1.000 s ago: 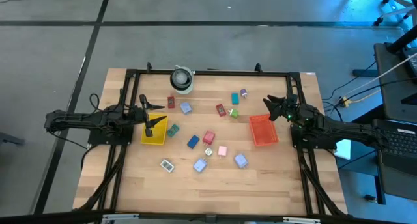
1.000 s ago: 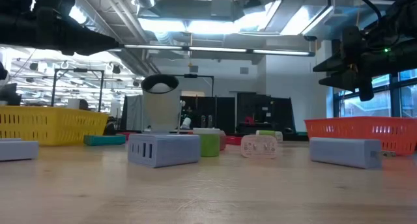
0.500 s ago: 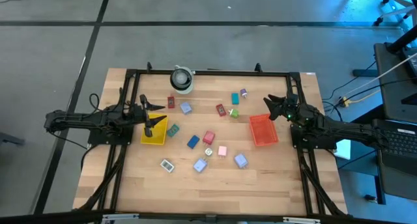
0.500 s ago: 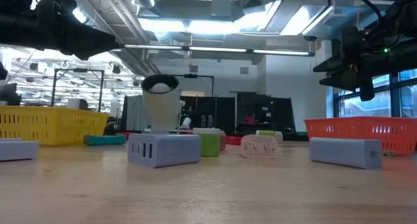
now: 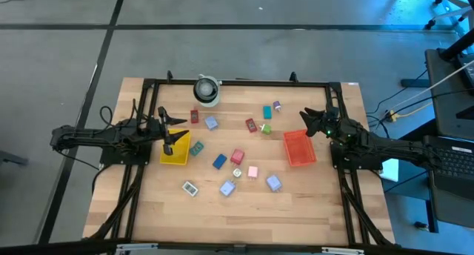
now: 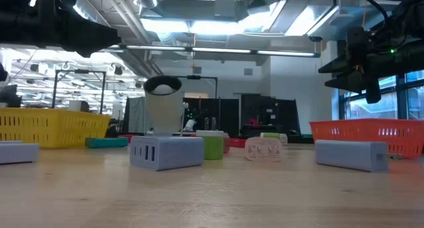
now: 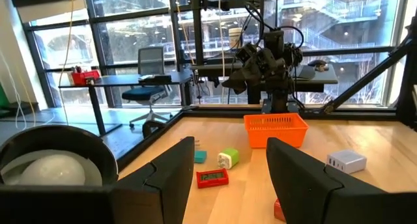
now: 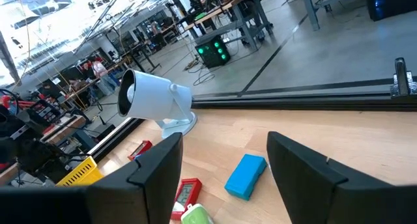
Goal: Pick & Place Office items
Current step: Put the purple charger adapter into the orange basket
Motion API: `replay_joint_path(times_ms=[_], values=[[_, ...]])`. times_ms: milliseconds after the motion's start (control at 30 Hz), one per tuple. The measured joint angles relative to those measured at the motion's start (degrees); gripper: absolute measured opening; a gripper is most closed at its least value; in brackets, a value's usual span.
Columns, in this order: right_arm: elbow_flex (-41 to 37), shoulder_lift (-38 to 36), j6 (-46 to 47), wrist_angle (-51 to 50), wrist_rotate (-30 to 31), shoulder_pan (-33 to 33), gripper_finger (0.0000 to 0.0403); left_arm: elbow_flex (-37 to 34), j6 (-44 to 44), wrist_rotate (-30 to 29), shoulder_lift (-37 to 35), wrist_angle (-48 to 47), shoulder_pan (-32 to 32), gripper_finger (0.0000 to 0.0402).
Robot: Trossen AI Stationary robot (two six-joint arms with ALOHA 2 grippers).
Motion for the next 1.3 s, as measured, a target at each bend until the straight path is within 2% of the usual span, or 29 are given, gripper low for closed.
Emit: replay_joint_path(times_ms=[167, 333, 433, 633, 800, 933, 1067, 1300], values=[[0.0, -0.02, -0.74, 0.0, -0.3, -0.01, 0.0225, 0.0, -1.04, -0.3, 0.0, -0.16, 0.0, 0.0189], [-0.02, -0.01, -1.14, 0.51, 2.07, -0.02, 0.0225, 0.0, -8.11, -3.13, 0.0, -0.03, 0.0, 0.0189], [0.0, -0.02, -4.56, 1.44, 3.42, -0.02, 0.0225, 0.0, -12.87, -6.24, 0.02, 1.28, 0.04, 0.0189], [0.03, -0.02, -6.24, 3.67, -1.6, 0.0, 0.0231, 0.0, -17.15, -7.84, 0.02, 4.09, 0.07, 0.0189], [1.65, -0.02, -10.14, 3.45, -1.81, 0.0, 0.0247, 0.0, -20.75, -7.73, 0.86, 2.28, 0.28, 0.0192], [5.69, 0.59, -12.12, 1.74, -3.39, 0.0, 0.0259, 0.62, -22.12, -7.39, 2.25, 1.29, 2.49, 0.0201], [11.75, 3.65, -12.25, -5.84, -5.3, 0.0, 0.0261, 4.71, -22.97, -4.22, 5.45, -2.74, 5.42, 0.021], [23.21, 17.13, -10.33, -16.22, -3.44, 0.0, 0.0262, 13.33, -21.59, -2.73, 14.92, -11.34, 9.86, 0.0212]])
